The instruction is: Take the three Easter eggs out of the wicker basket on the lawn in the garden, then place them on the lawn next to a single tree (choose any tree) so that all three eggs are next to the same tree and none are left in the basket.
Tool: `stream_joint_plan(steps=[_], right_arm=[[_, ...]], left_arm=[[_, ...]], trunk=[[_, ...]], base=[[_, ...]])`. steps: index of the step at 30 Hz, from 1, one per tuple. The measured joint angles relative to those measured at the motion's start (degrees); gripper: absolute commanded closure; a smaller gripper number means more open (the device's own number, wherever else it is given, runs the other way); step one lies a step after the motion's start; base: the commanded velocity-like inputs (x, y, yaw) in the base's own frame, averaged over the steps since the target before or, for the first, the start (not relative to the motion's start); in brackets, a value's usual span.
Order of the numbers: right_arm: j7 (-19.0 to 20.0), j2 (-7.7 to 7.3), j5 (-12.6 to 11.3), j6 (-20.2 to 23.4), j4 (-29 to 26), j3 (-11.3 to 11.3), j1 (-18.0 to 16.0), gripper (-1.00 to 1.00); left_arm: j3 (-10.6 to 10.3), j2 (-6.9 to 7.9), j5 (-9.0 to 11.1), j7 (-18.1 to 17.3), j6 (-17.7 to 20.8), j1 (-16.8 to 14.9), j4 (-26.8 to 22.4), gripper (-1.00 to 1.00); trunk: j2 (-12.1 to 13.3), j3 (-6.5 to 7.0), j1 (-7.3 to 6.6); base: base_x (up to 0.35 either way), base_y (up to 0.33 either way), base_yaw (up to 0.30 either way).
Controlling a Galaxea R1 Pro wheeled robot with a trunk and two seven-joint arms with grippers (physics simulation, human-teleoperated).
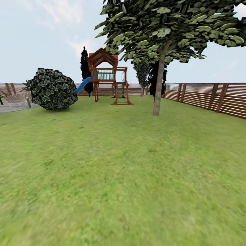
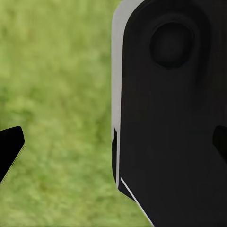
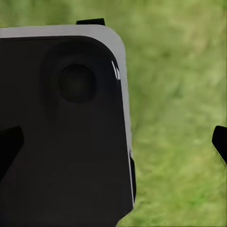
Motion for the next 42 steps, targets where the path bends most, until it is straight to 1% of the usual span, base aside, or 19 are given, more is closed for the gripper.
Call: stream_joint_plan(steps=[42], right_arm=[[0.0, 0.06, 0.0, 0.0, 0.03, 0.08, 0.0, -1.0]], left_arm=[[0.0, 0.0, 0.0, 0.02, 0.0, 0.0, -0.01, -1.0]], trunk=[[0.0, 0.0, 0.0]], base=[[0.325, 0.0, 0.0]])
